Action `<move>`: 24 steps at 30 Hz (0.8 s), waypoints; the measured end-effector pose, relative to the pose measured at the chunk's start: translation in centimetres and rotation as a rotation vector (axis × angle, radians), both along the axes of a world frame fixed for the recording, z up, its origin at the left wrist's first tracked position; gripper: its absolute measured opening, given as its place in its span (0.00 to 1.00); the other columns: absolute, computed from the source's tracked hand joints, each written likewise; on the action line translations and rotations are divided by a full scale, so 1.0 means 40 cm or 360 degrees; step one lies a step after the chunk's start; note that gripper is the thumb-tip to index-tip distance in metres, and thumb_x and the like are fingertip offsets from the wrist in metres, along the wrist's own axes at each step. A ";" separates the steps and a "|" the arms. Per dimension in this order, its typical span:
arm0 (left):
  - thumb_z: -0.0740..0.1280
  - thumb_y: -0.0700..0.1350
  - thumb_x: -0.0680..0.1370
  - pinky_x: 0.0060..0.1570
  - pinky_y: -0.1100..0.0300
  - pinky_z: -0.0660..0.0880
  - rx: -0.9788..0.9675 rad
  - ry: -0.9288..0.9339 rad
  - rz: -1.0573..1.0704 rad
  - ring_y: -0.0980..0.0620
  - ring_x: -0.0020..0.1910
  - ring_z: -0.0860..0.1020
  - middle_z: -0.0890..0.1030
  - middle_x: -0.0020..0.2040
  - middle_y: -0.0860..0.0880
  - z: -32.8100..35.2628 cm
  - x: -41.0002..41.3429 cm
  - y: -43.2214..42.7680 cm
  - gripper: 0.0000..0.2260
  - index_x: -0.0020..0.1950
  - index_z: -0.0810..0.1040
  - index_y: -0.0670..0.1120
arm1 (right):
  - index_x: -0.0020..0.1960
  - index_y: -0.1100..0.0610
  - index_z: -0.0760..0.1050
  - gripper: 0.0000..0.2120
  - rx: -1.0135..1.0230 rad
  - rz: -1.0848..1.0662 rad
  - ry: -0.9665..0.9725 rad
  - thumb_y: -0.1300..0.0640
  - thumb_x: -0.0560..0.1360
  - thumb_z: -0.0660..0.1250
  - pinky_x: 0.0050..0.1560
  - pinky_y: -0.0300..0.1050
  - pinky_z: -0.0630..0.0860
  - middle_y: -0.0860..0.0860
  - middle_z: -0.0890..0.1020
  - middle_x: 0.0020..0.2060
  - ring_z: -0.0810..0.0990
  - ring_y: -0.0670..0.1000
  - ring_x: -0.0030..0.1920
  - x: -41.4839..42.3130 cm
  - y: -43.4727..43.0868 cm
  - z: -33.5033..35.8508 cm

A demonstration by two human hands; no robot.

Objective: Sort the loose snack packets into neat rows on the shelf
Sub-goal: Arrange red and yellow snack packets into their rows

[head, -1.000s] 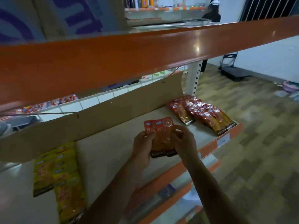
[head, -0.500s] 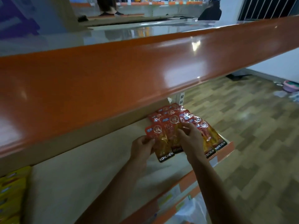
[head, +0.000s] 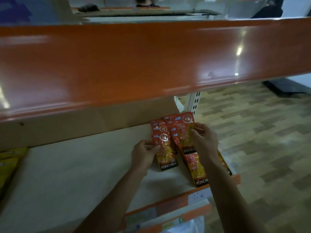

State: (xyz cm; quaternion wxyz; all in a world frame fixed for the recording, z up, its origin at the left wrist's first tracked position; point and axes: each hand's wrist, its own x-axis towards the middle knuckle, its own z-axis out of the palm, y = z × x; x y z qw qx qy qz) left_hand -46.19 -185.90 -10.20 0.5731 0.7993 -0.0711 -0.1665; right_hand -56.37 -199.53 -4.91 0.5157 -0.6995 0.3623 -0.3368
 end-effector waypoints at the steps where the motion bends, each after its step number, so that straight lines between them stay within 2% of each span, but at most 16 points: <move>1: 0.76 0.44 0.70 0.49 0.51 0.79 0.0011 -0.0014 0.0013 0.50 0.44 0.82 0.83 0.44 0.49 -0.002 -0.002 -0.004 0.10 0.47 0.78 0.46 | 0.58 0.57 0.78 0.12 -0.0003 0.0008 0.0002 0.60 0.76 0.66 0.44 0.47 0.81 0.53 0.83 0.47 0.82 0.48 0.45 0.001 -0.010 -0.004; 3: 0.76 0.44 0.70 0.49 0.50 0.80 0.0029 -0.0064 0.0044 0.51 0.44 0.82 0.83 0.43 0.49 -0.005 -0.004 -0.012 0.11 0.48 0.79 0.45 | 0.58 0.58 0.79 0.12 -0.0010 0.0039 0.0010 0.61 0.75 0.67 0.42 0.45 0.80 0.53 0.83 0.47 0.82 0.48 0.44 0.001 -0.023 -0.008; 7: 0.76 0.46 0.70 0.46 0.56 0.78 0.0130 -0.0214 0.0074 0.53 0.43 0.81 0.83 0.43 0.50 -0.007 -0.013 -0.027 0.11 0.49 0.78 0.45 | 0.58 0.59 0.79 0.12 0.0007 0.0073 0.0020 0.61 0.75 0.67 0.45 0.49 0.81 0.54 0.84 0.47 0.82 0.49 0.45 -0.002 -0.039 -0.017; 11: 0.75 0.47 0.71 0.47 0.56 0.78 0.0254 -0.0339 0.0075 0.54 0.42 0.80 0.81 0.39 0.54 -0.009 -0.023 -0.036 0.11 0.48 0.77 0.47 | 0.58 0.58 0.78 0.12 0.0055 0.0097 0.0009 0.61 0.75 0.67 0.46 0.50 0.81 0.52 0.83 0.45 0.82 0.48 0.43 -0.004 -0.047 -0.019; 18: 0.74 0.51 0.72 0.44 0.61 0.74 0.0474 -0.0519 0.0074 0.57 0.39 0.77 0.80 0.40 0.55 -0.003 -0.032 -0.046 0.13 0.51 0.79 0.47 | 0.60 0.59 0.77 0.13 0.0069 0.0163 -0.0018 0.62 0.76 0.66 0.39 0.38 0.75 0.51 0.81 0.46 0.78 0.41 0.43 -0.004 -0.047 -0.015; 21: 0.74 0.50 0.71 0.43 0.63 0.72 0.0480 -0.0535 0.0072 0.58 0.39 0.76 0.78 0.40 0.55 -0.001 -0.034 -0.044 0.15 0.53 0.78 0.46 | 0.60 0.59 0.77 0.13 0.0060 0.0182 -0.0013 0.61 0.76 0.66 0.42 0.40 0.76 0.52 0.81 0.48 0.78 0.43 0.43 -0.004 -0.042 -0.015; 24: 0.73 0.51 0.72 0.44 0.60 0.75 0.0409 -0.0602 0.0100 0.57 0.40 0.78 0.80 0.43 0.54 0.000 -0.040 -0.041 0.14 0.54 0.78 0.46 | 0.59 0.58 0.77 0.12 0.0049 0.0202 0.0012 0.61 0.77 0.66 0.40 0.39 0.76 0.51 0.81 0.48 0.78 0.42 0.43 -0.001 -0.036 -0.017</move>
